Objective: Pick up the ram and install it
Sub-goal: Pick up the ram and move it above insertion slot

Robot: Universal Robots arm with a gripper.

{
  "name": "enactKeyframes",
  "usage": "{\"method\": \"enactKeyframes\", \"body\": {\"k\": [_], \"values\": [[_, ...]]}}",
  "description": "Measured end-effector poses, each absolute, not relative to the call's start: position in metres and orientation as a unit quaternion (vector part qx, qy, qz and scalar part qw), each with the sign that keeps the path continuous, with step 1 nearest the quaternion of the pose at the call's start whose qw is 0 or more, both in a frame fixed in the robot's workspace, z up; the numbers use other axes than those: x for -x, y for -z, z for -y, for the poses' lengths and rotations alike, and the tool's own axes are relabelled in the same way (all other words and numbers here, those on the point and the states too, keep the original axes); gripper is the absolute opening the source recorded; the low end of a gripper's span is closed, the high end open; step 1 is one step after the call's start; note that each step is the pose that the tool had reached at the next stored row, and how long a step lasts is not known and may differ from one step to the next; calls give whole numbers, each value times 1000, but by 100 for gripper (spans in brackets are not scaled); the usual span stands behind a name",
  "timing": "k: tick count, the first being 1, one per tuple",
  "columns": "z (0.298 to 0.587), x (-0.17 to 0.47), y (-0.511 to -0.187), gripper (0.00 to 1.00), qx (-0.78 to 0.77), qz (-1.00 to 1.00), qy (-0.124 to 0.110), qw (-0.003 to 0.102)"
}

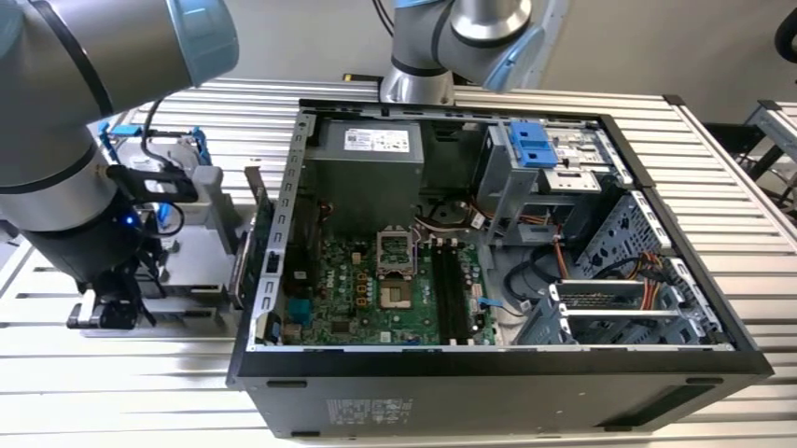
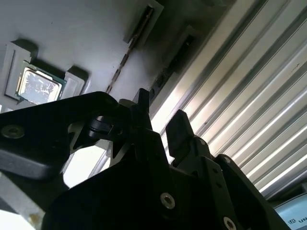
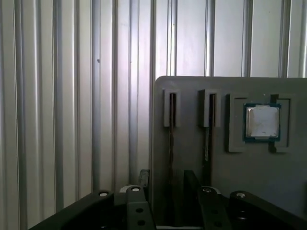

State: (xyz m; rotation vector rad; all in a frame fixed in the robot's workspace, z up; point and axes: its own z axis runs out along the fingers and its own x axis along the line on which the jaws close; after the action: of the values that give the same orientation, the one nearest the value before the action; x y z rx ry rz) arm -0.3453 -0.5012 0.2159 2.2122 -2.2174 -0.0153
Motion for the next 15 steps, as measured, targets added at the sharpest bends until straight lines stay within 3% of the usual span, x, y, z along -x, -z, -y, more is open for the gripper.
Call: {"method": "enactKeyframes", "body": {"k": [15], "values": [[502,348,-203,100,-706,708,6,6]]}}
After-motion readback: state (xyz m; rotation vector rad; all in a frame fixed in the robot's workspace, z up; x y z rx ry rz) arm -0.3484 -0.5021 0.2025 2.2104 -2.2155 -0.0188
